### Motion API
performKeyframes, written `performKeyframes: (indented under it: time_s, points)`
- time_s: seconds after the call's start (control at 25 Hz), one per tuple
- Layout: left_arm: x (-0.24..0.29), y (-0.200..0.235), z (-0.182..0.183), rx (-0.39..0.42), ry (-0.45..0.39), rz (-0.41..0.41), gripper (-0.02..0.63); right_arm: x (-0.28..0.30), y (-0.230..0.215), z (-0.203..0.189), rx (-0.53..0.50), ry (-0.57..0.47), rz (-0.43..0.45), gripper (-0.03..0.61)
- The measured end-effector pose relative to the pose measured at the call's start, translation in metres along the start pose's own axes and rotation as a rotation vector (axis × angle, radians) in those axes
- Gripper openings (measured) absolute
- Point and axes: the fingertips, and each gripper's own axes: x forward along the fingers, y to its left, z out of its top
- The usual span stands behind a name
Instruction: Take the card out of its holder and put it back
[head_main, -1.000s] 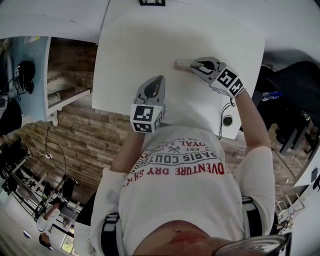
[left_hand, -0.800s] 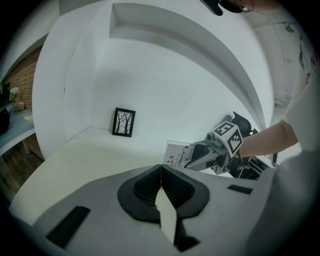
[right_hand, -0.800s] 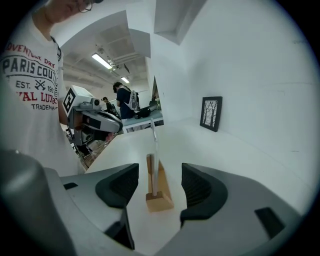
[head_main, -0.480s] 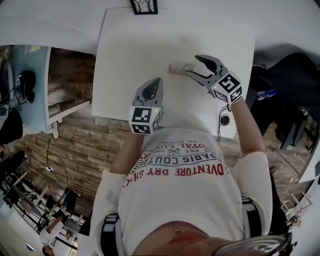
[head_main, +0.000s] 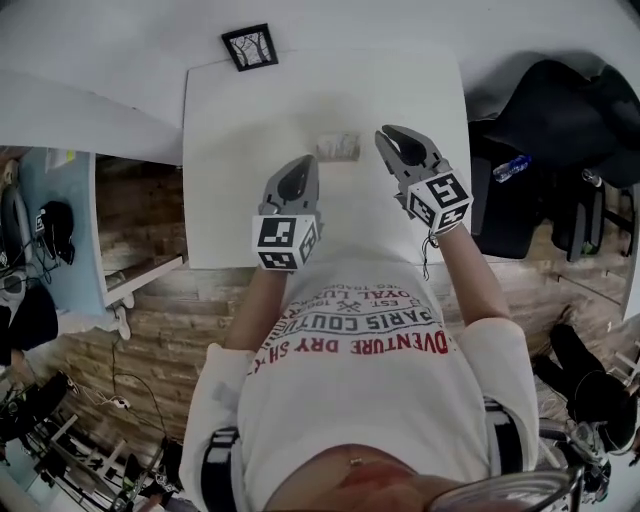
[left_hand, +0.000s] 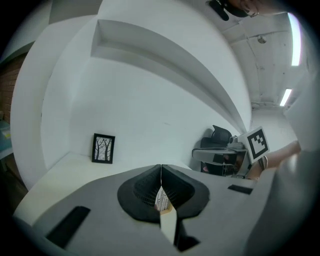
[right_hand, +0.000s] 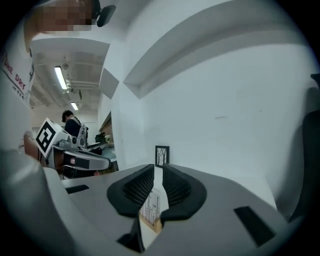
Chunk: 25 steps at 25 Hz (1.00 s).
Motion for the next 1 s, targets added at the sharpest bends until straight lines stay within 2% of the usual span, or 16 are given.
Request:
performKeyframes:
  time_s: [0.24, 0.4, 0.68, 1.0]
  points:
    - [-0.013, -0.009, 0.016, 0.038, -0.048, -0.061, 0.025, -0.031, 0.006, -0.013, 0.053, -0.028, -0.226, 0.029]
    - [-0.023, -0.005, 0.018, 0.057, -0.065, -0.069, 0.025, -0.044, 0.016, -0.025, 0.068, -0.027, -0.320, 0.026]
    - [-0.032, 0.002, 0.010, 0.070, -0.064, -0.061, 0.025, -0.048, 0.033, -0.039, 0.055, -0.022, -0.383, 0.025]
    - [-0.033, 0.006, 0.008, 0.078, -0.061, -0.068, 0.025, -0.042, 0.047, -0.041, 0.031, -0.014, -0.356, 0.025]
